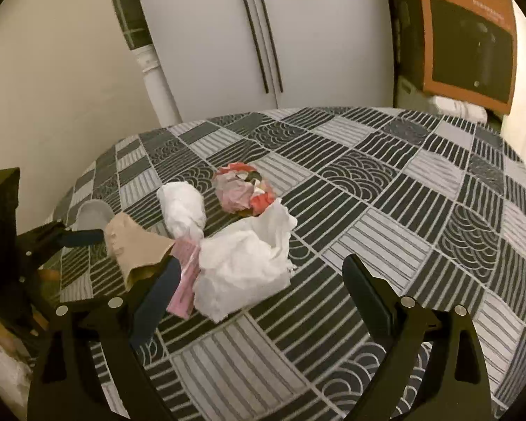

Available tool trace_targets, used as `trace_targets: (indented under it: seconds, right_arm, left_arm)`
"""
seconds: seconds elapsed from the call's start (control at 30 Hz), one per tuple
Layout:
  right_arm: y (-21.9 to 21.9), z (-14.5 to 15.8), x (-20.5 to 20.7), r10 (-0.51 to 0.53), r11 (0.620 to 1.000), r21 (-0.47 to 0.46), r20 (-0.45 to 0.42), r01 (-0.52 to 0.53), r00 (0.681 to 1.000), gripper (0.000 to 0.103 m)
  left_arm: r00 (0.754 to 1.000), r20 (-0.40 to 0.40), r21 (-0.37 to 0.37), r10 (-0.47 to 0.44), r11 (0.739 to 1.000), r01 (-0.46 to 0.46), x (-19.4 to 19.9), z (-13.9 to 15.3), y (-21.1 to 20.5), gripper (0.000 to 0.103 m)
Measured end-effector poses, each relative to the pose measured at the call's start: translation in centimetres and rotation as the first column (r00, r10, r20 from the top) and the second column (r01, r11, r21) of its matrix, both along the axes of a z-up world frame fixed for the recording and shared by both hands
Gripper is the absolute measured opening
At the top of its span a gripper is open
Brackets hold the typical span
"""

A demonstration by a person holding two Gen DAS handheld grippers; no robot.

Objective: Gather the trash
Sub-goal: 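Reach the right tool toward the white tissue pile while the left tool approaches the brown paper bag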

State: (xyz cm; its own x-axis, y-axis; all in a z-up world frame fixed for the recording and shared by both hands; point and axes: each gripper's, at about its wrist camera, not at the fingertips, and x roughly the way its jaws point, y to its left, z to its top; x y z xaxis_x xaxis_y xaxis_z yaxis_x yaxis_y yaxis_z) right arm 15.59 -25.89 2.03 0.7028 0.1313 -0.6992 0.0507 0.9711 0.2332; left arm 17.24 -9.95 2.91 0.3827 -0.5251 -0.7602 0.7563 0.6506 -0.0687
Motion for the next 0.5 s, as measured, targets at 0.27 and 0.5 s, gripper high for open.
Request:
trace_targets:
  seconds: [0.27, 0.5]
  right_arm:
    - [0.1, -1.4, 1.4, 0.014, 1.000, -0.005, -0.054, -0.014, 0.998, 0.040]
    - [0.3, -0.7, -0.8, 0.019, 1.000, -0.020, -0.033, -0.020, 0.999, 0.037]
  left_arm:
    - [0.999, -0.041, 0.004, -0.019, 1.000, 0.019, 1.5, -0.9, -1.3, 0.097]
    - [0.999, -0.032, -0.006, -0.012, 1.000, 0.012, 1.3, -0.9, -1.0, 0.088]
